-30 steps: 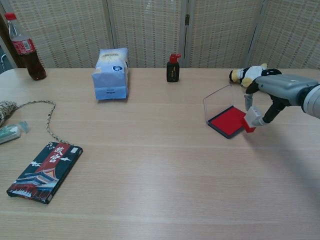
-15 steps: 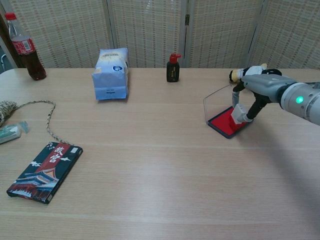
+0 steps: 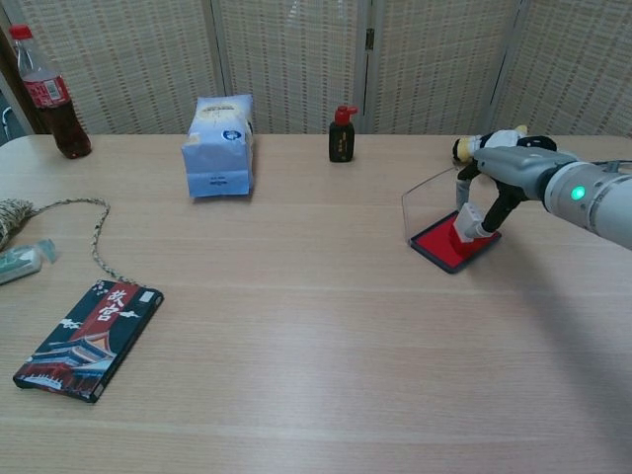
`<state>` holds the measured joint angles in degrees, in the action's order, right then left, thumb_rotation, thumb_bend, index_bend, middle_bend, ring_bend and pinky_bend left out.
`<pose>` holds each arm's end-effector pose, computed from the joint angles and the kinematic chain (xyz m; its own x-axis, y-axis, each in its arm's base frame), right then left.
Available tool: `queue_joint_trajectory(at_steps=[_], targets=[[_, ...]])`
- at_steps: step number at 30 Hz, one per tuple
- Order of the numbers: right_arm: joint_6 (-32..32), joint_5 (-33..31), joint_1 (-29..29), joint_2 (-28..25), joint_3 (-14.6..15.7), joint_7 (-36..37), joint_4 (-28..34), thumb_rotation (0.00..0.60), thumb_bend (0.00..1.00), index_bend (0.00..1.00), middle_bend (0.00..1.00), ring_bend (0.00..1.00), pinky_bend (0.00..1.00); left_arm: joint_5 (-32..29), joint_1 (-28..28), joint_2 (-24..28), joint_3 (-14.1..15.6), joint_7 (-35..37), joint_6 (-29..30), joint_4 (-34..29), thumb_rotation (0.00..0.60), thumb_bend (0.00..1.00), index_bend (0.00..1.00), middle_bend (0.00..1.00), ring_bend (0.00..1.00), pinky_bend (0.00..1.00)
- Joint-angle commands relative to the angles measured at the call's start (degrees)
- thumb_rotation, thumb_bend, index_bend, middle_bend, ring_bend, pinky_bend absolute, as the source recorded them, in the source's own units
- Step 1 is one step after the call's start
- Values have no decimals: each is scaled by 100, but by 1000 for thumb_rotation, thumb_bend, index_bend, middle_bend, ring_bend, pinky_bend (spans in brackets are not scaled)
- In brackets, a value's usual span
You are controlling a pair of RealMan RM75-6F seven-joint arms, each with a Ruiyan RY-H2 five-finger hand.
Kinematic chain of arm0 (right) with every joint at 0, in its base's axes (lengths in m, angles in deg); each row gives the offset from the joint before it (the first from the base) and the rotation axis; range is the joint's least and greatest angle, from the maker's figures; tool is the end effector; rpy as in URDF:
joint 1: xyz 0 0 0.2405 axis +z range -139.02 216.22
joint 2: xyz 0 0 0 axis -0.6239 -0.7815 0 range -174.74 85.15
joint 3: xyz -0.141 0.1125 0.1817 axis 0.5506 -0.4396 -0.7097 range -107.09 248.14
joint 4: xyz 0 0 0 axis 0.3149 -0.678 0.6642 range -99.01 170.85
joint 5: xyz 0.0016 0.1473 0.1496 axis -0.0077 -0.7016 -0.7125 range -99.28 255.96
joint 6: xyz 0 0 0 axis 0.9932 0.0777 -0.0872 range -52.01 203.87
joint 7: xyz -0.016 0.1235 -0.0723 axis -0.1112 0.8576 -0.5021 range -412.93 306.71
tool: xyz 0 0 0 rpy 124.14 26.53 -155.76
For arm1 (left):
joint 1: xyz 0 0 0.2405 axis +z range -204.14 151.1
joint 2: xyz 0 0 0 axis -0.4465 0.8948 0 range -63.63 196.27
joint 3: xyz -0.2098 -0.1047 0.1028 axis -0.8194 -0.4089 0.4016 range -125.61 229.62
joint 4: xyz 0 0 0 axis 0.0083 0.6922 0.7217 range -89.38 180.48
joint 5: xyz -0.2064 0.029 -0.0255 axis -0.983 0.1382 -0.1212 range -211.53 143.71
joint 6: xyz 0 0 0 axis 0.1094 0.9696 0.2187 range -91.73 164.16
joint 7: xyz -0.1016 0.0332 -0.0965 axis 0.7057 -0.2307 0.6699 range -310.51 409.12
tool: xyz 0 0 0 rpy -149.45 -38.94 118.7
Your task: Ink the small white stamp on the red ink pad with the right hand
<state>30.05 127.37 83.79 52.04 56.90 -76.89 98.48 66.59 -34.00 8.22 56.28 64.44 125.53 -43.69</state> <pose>-0.2083 -0.3990 -0.0314 0.4828 -0.3295 0.8114 -0.8740 -0.1241 0.4697 -0.2958 0.1652 0.1749 0.3171 0.0905 0.9440 0.9189 -0.2757 -0.2823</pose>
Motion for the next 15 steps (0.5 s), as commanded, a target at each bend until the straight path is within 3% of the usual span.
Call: queue_joint_trajectory(at_steps=[1, 9, 15], targets=[[100, -23, 82, 126, -10, 30, -200, 600, 265, 708, 264, 33, 0, -25, -8, 15, -3, 64, -12, 26, 600, 337, 0, 0, 0, 99], [206, -5, 180, 406, 51, 2, -620, 600, 266, 708, 286, 36, 0, -35, 16, 47, -8, 200, 63, 85, 600, 336, 0, 0, 0, 99], [-40, 198, 94, 176, 2, 139, -217, 600, 268, 708, 287, 36, 0, -16, 21, 16, -7, 88, 64, 86, 600, 336, 0, 0, 0, 99]])
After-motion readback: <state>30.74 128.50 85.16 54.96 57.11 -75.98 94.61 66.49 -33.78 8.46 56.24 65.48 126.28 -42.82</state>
